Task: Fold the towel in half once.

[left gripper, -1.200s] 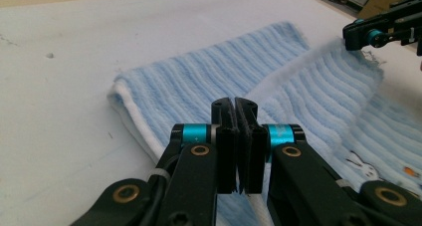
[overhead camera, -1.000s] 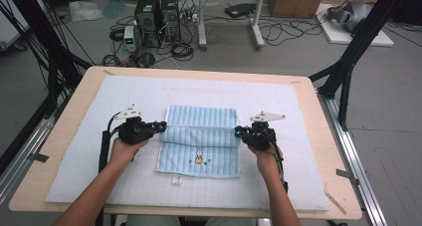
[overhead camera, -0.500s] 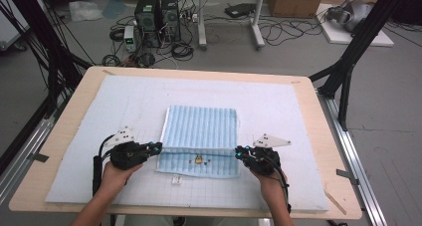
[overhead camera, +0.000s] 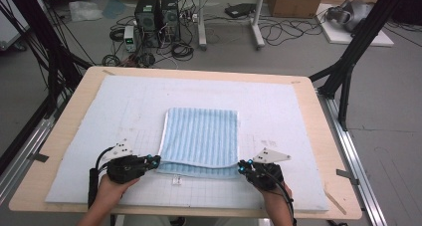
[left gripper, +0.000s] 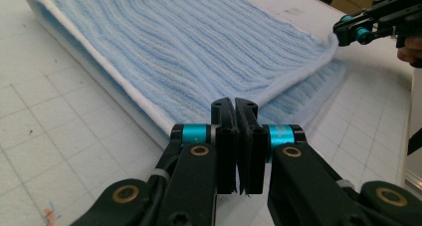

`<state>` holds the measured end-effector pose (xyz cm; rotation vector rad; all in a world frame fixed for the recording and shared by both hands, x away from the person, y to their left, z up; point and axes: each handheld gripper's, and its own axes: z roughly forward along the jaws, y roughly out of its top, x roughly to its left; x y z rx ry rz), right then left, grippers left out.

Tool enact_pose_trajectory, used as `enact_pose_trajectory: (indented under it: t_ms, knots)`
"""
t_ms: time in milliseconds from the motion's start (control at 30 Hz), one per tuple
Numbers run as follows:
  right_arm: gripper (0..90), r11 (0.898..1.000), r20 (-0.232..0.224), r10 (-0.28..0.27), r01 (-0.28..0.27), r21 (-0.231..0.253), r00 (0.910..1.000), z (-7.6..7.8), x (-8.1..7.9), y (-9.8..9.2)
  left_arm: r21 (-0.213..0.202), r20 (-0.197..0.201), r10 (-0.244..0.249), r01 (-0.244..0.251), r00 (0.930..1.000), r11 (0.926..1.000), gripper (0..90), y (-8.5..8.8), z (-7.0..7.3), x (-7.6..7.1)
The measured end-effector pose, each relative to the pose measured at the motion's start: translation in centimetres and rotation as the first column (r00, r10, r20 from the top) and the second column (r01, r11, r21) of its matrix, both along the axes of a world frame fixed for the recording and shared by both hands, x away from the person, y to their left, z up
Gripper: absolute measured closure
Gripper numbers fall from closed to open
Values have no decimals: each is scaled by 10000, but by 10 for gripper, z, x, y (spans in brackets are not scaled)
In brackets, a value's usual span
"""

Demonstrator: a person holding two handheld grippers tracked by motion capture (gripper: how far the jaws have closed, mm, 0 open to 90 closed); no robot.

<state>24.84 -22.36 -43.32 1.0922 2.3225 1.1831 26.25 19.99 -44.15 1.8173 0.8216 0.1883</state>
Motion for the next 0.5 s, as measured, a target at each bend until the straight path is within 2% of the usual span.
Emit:
enact_pose_trajectory:
  t_ms: [67,133,233,300,367,500]
  knots:
    - [807,9997,81,-76,74,229,9999,2,-1,-4,-190,-159,-66,63,9999,9998,826,2,-2,0]
    - [745,9988,130,-211,205,442,9997,4,0,-6,-323,-299,108,-117,9995,9994,693,3,-3,1]
    - [668,9966,141,-353,341,749,9993,4,1,-7,-283,-267,354,-361,9990,9989,627,5,-3,3]
    - [638,9959,149,-298,284,861,9994,3,3,-5,-277,-254,477,-484,9985,9984,622,5,-4,3]
    - [627,9973,-34,-25,27,733,10000,0,5,0,-92,-170,485,-487,9987,9988,615,3,-4,3]
    - [627,9976,-515,681,-674,159,9963,-9,7,14,450,-131,298,-292,9995,9986,609,-5,-7,3]
